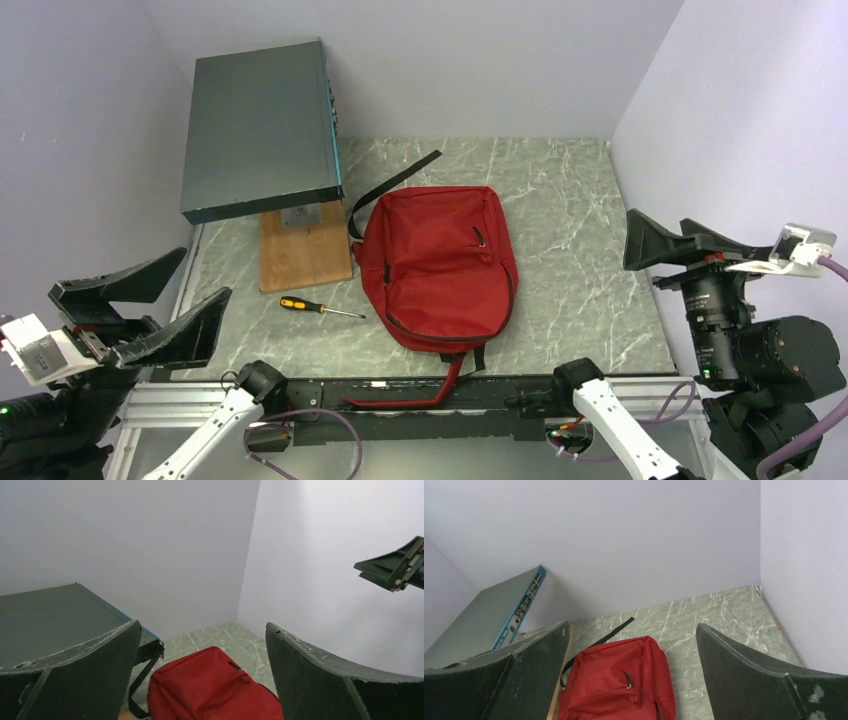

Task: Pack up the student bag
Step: Reset both arms

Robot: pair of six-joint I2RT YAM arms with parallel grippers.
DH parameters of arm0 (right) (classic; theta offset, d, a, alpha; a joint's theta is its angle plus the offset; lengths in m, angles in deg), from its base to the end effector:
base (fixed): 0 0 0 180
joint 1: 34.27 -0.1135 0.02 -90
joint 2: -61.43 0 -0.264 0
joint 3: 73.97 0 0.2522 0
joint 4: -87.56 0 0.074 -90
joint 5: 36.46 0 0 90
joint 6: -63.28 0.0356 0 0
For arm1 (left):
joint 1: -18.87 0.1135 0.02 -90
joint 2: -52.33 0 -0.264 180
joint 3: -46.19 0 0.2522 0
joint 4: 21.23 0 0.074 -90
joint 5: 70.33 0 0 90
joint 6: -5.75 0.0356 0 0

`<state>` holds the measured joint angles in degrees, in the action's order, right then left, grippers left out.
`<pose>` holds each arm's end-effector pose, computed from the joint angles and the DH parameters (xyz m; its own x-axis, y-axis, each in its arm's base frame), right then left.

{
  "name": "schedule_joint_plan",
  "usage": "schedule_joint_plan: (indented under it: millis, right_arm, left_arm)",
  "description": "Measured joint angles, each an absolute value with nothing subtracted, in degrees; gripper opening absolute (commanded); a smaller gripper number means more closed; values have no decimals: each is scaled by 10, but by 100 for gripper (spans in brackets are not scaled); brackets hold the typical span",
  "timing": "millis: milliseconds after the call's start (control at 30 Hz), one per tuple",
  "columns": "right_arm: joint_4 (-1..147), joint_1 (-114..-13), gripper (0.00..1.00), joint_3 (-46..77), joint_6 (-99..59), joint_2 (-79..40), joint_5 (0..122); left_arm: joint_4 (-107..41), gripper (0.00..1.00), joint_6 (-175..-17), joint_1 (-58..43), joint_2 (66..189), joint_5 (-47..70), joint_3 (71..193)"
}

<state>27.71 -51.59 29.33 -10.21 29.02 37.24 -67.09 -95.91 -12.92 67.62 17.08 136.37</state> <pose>-0.0105 -0.0137 0.5140 0.1688 0.3384 -0.9258 -0.0738 0.9409 0.3305 -0.0630 0.0372 0.4798 0.2908 -0.4178 -0.8608 0.6317 0.7595 -0.1552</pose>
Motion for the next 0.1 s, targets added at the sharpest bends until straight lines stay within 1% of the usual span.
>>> schedule_joint_plan:
  millis: [100]
  right_arm:
    - [283, -516, 100, 279, -101, 307, 369]
  left_arm:
    - [-673, 100, -954, -129, 676, 180, 1365]
